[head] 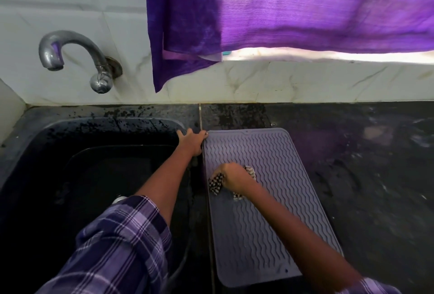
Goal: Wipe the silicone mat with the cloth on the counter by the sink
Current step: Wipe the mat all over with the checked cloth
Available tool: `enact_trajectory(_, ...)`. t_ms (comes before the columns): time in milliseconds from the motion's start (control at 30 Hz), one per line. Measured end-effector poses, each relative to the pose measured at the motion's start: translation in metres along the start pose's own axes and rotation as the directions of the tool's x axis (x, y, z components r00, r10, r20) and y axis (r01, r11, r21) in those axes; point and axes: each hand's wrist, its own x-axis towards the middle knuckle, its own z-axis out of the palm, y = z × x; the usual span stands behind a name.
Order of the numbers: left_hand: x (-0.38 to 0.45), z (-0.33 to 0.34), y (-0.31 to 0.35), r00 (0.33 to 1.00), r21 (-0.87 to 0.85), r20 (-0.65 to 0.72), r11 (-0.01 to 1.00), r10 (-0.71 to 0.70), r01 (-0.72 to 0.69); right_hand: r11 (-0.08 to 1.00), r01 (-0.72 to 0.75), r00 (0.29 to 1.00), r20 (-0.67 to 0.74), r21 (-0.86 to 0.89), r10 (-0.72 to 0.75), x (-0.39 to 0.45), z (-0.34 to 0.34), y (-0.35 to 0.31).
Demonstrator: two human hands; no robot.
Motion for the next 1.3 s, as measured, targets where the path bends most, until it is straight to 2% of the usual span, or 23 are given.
enact_trajectory(67,-0.006,0.003,0.002,1.000,-0.019,-0.028,1.000,0.001,-0.002,1.000,0.008,0.996,0.087,0.017,-0.010,0.000,-0.009,0.000)
enact_trajectory(133,-0.015,0.009,0.005,0.990,-0.018,-0.143,1.000,0.004,-0.007,1.000,0.014,0.991,0.130,0.022,-0.017,0.008,-0.026,0.001)
enact_trajectory(233,-0.033,0.019,0.007,0.958,0.035,-0.286,0.999,0.025,-0.016,1.000,-0.009,1.000,-0.023,-0.017,0.009,0.028,-0.041,0.001)
enact_trajectory(333,-0.044,0.024,0.011,0.975,0.077,-0.222,0.997,0.032,-0.015,0.992,-0.077,0.994,-0.083,-0.099,0.069,0.036,-0.037,0.000)
enact_trajectory(500,-0.055,0.030,0.015,0.988,0.231,-0.153,0.973,0.034,0.002,0.997,-0.064,0.985,-0.162,-0.053,0.055,0.021,-0.018,0.004)
enact_trajectory(800,-0.056,0.029,0.028,0.990,0.281,-0.137,0.960,0.040,0.001,1.000,-0.016,1.000,0.019,0.017,0.016,-0.036,0.004,-0.006)
enact_trajectory(1000,-0.058,0.032,0.020,0.997,0.274,-0.046,0.961,0.062,-0.047,1.000,0.000,0.989,0.147,-0.001,0.000,-0.080,0.034,-0.015)
enact_trajectory(1100,-0.071,0.035,0.021,0.995,0.293,-0.010,0.952,0.097,-0.090,1.000,0.010,0.964,0.267,0.028,-0.017,-0.079,0.019,-0.018)
enact_trajectory(1133,-0.078,0.036,0.024,0.993,0.273,-0.038,0.957,0.116,-0.102,0.999,-0.005,0.966,0.257,0.038,-0.005,-0.075,0.012,-0.019)
enact_trajectory(1200,-0.091,0.039,0.030,0.982,0.223,-0.114,0.967,0.153,-0.124,0.997,-0.032,0.993,0.115,0.070,0.024,-0.067,0.001,-0.020)
enact_trajectory(1233,-0.096,0.041,0.033,0.976,0.208,-0.142,0.969,0.164,-0.133,0.997,-0.031,0.999,0.027,0.064,0.030,-0.064,-0.001,-0.021)
enact_trajectory(1300,-0.104,0.046,0.038,0.977,0.184,-0.140,0.974,0.158,-0.131,0.999,-0.039,0.998,-0.056,-0.006,0.039,-0.061,0.004,-0.022)
